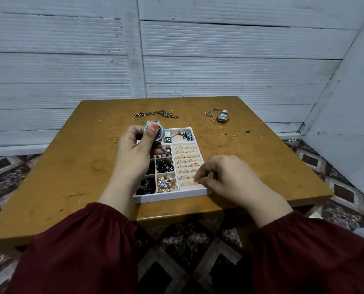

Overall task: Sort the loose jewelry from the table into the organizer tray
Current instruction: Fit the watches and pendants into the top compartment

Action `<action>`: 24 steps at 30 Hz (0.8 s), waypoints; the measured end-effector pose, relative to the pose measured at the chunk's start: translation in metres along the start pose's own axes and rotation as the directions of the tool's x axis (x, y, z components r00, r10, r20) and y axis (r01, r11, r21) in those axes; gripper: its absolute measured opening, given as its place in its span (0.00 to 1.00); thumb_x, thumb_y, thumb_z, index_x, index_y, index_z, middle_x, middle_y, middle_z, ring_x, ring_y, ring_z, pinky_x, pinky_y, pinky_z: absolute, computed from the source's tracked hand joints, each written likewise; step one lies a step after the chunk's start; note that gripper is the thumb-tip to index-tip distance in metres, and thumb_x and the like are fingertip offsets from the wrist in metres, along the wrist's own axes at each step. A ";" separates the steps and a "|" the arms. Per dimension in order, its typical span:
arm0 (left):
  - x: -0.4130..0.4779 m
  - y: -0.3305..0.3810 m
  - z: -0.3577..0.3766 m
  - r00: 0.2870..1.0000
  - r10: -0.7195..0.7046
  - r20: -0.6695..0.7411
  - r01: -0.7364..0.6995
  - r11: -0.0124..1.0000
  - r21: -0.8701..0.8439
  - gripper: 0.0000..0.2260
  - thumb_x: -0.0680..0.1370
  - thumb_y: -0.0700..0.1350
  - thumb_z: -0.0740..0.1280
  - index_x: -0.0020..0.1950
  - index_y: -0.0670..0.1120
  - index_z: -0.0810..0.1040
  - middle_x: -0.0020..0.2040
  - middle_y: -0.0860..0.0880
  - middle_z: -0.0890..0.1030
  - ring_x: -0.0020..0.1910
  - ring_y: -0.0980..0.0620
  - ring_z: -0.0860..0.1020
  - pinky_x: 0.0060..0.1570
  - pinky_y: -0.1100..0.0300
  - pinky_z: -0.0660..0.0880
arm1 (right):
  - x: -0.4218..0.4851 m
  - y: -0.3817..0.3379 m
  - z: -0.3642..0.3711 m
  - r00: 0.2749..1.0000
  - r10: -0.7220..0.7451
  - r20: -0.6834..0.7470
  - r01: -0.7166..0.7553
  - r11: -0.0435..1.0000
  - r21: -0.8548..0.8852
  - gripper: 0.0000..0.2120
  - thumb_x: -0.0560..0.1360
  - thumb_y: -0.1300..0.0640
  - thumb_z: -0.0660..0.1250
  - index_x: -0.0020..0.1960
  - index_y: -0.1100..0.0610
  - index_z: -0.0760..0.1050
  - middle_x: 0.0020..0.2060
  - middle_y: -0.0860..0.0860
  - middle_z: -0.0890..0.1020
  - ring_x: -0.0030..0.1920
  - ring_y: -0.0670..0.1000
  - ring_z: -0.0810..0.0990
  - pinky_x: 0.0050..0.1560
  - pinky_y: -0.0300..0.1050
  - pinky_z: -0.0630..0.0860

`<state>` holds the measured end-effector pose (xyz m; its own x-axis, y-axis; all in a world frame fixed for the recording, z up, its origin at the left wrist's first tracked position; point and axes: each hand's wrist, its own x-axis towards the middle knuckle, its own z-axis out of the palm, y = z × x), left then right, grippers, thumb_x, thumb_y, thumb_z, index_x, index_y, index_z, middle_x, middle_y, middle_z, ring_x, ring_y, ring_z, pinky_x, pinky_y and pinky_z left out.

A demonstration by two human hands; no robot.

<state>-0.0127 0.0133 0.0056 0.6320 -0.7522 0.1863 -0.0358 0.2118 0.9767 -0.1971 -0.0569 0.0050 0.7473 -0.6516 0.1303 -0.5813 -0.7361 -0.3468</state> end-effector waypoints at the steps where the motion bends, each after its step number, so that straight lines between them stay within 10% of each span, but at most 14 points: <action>1: 0.000 0.000 0.000 1.000 -0.004 -0.001 0.004 1.000 -0.003 0.10 0.75 0.53 0.65 0.46 0.47 0.71 0.41 0.48 0.80 0.32 0.55 0.79 0.39 0.60 0.78 | 0.000 0.000 0.000 1.000 -0.003 0.003 0.003 1.000 -0.006 0.06 0.72 0.54 0.69 0.46 0.44 0.82 0.41 0.39 0.77 0.44 0.43 0.75 0.47 0.45 0.76; 16: 0.001 -0.002 -0.005 1.000 -0.016 0.005 0.016 0.999 -0.048 0.13 0.71 0.56 0.67 0.44 0.48 0.72 0.39 0.48 0.80 0.33 0.54 0.79 0.38 0.59 0.77 | 0.003 0.008 0.001 0.993 0.086 -0.084 -0.071 0.983 0.168 0.06 0.74 0.55 0.68 0.49 0.48 0.81 0.42 0.41 0.80 0.41 0.41 0.75 0.40 0.39 0.70; 24: 0.009 -0.002 0.002 1.000 -0.002 0.002 0.002 1.000 -0.017 0.12 0.74 0.54 0.67 0.44 0.47 0.71 0.37 0.48 0.79 0.30 0.56 0.77 0.36 0.61 0.78 | 0.051 0.033 0.024 0.944 0.139 -0.300 -0.139 0.990 0.022 0.19 0.80 0.60 0.57 0.71 0.56 0.69 0.68 0.52 0.73 0.69 0.53 0.68 0.70 0.49 0.64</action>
<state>-0.0084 0.0051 0.0058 0.6302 -0.7543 0.1842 -0.0208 0.2207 0.9751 -0.1700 -0.1100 -0.0219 0.5275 -0.7726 0.3534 -0.6723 -0.6339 -0.3824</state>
